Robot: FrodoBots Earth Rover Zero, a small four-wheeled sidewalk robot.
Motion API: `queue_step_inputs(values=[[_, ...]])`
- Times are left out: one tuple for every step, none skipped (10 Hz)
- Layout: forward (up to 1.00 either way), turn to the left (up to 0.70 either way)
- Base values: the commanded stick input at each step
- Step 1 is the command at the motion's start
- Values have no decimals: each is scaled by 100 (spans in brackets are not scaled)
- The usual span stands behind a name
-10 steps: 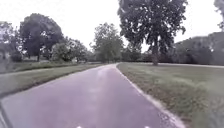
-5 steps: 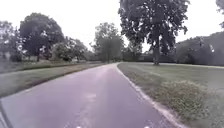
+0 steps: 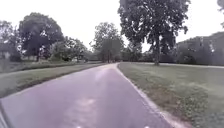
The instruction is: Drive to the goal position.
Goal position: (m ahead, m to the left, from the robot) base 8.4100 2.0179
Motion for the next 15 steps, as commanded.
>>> queue_step_inputs(values=[[70,3],[70,3],[70,2],[70,2],[70,1],[70,1],[70,1],[70,1],[70,1],[70,1],[70,1],[70,1],[70,1],[70,1],[70,1]])
